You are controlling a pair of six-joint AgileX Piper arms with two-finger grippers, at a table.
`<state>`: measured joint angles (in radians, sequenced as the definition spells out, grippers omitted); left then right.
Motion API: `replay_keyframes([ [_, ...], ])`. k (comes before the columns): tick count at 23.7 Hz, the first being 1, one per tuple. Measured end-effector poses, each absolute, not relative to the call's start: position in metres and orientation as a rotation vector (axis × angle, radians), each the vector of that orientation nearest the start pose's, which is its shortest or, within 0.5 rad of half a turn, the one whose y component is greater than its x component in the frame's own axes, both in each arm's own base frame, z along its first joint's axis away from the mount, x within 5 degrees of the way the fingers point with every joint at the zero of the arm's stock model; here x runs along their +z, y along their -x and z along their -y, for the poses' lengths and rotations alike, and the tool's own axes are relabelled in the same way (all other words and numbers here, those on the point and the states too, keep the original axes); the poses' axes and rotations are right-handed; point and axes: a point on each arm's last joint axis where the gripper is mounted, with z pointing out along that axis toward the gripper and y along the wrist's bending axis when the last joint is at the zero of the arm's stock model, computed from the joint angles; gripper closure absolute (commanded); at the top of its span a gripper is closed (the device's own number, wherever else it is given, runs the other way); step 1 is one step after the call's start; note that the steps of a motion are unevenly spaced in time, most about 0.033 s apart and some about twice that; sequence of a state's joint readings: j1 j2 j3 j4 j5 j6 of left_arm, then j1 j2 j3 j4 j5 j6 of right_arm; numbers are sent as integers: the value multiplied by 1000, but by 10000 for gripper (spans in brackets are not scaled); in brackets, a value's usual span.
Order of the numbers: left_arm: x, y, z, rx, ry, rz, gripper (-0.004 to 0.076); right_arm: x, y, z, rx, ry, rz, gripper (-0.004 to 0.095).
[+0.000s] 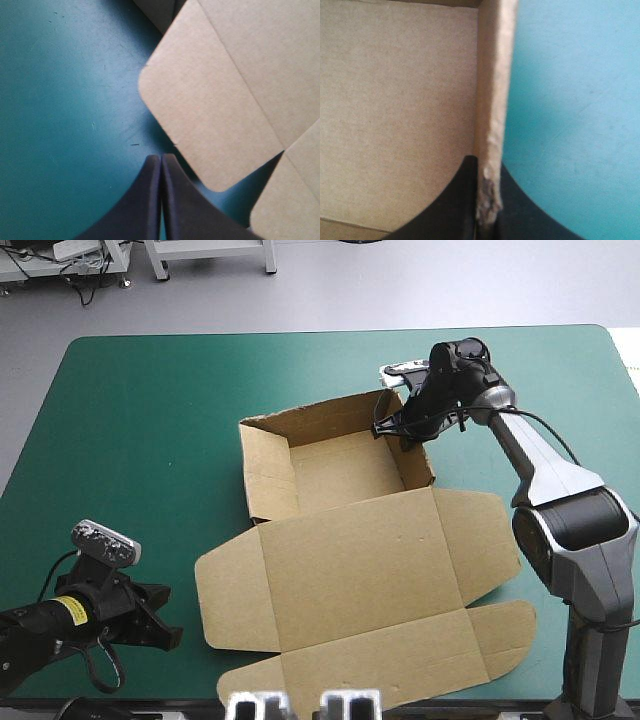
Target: Fold the box
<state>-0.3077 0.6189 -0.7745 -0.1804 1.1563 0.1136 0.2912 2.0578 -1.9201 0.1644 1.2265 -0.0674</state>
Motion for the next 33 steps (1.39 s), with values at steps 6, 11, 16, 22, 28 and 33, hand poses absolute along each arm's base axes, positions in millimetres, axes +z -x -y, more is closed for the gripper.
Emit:
replay_keyframes([
  [6, 329, -77, 40, -318, -501, -2441, 734, 335, -423, -51, 79, 237, -2700, 915],
  [11, 329, -77, 40, -317, -500, -2437, 734, 365, -403, 74, -179, -83, -2649, 915],
  [16, 330, -78, 40, -318, -496, -2425, 734, 346, -395, 142, -195, -274, -2692, 916],
  [22, 332, -80, 41, -337, -459, -2403, 734, 306, -416, 153, -183, -208, -2748, 887],
  [28, 332, -80, 42, -342, -453, -2399, 734, 304, -427, 135, -454, 19, -2767, 671],
  [33, 332, -80, 42, -342, -453, -2399, 734, 306, -430, 130, -558, 100, -2750, 508],
])
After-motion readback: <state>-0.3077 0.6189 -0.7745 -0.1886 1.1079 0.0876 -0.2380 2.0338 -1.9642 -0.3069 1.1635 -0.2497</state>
